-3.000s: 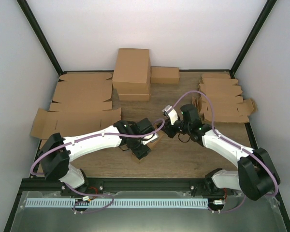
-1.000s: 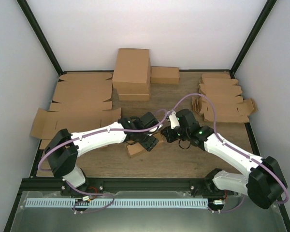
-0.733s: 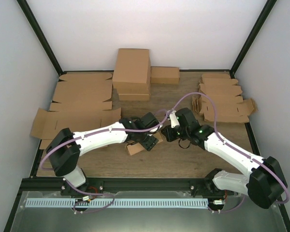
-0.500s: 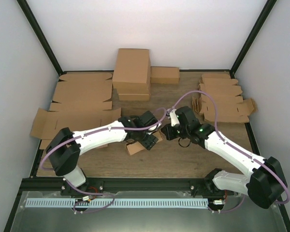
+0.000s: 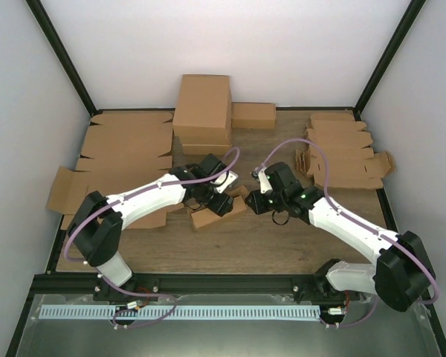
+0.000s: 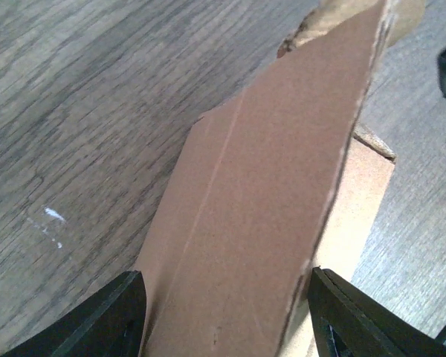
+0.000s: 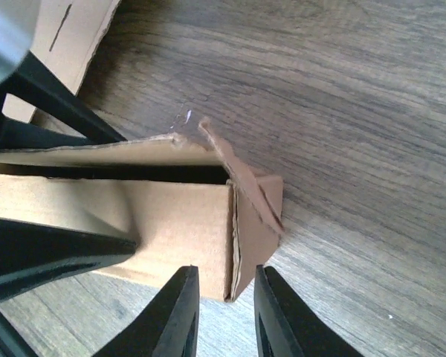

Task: Fold the paper box

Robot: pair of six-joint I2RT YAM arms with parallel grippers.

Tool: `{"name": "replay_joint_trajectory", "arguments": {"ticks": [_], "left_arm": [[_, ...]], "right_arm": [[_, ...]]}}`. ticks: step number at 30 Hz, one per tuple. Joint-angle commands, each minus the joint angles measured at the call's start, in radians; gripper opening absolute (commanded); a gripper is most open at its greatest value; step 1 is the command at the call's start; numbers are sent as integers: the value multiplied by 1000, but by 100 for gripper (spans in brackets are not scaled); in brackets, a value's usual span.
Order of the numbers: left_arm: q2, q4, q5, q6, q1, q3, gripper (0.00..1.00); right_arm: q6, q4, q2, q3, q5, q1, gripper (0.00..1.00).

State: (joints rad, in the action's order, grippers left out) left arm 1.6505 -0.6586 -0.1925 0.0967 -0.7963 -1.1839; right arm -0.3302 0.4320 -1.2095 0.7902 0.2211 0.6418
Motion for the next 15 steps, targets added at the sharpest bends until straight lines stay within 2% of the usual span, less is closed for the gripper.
{"name": "replay_joint_trajectory", "arguments": {"ticks": [1,3,6,11,15], "left_arm": [[25,12,-83,-52,6,-9,61],[29,7,-90,-63,6,-7,61],[40,-1,-85,-72,7,-9,60],[59,-24,-55,-83,6,-24,59],[70,-43,-26,-92,7,-38,58]], "right_arm": [[14,-46,1,42,-72,9,27],[42,-78,11,31,-101,9,39],[120,-136,21,15,-101,9,45],[269,-200,12,-12,-91,9,46],[299,-203,-11,-18,-79,9,45]]}}
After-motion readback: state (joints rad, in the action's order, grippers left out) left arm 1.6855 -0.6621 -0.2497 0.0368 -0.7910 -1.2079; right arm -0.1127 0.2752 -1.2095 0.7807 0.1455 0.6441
